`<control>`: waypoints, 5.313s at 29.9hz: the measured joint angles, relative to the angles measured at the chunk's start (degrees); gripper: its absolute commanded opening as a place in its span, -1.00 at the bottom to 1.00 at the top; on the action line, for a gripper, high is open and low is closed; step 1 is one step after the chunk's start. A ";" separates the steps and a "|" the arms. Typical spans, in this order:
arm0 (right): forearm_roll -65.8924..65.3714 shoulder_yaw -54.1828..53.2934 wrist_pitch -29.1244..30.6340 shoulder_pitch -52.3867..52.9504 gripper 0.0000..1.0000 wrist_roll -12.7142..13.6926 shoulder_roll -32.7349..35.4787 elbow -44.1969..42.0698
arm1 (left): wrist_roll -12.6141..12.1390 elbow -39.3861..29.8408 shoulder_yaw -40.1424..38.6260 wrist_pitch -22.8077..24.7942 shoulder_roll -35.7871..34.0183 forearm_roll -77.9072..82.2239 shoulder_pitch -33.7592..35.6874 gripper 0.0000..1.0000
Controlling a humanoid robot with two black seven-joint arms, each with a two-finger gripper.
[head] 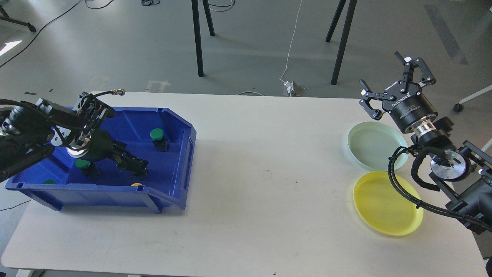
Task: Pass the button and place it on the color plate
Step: 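Grasp a yellow-topped button in the bin with the left gripper, then lift the button and extend the left gripper toward the right gripper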
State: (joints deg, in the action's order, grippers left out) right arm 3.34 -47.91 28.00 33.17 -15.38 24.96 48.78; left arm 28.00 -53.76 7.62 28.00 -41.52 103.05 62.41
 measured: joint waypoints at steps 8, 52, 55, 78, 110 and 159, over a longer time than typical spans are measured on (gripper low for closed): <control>0.00 0.00 0.00 -0.50 0.98 0.00 0.09 0.00 | 0.01 2.65 0.11 0.00 1.82 0.19 -0.36 0.95; 0.00 -0.02 0.00 -2.49 0.98 -0.08 0.35 -0.31 | 0.01 6.21 0.28 0.00 3.28 0.98 -2.96 -0.15; 0.00 -0.04 0.00 -2.50 0.98 -0.15 0.35 -0.52 | 0.01 6.21 0.28 0.00 3.28 1.84 -3.04 -0.41; 0.00 0.20 0.00 -2.85 0.98 -0.13 0.50 -0.73 | 0.02 -8.76 -4.75 0.00 -8.67 1.63 0.84 -0.75; -21.19 13.39 0.00 0.85 0.98 -2.01 11.33 23.62 | -0.01 -19.56 -23.28 -0.01 4.33 -51.62 -6.18 -0.69; -48.95 21.24 -19.02 15.83 0.90 -12.62 -7.30 18.73 | 0.01 -14.50 -23.44 0.00 7.32 -74.91 -9.49 -0.70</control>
State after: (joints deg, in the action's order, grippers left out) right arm -45.61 -26.67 8.98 49.00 -28.00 17.66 67.51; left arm 28.00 -68.26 -15.83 28.00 -34.19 28.14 52.92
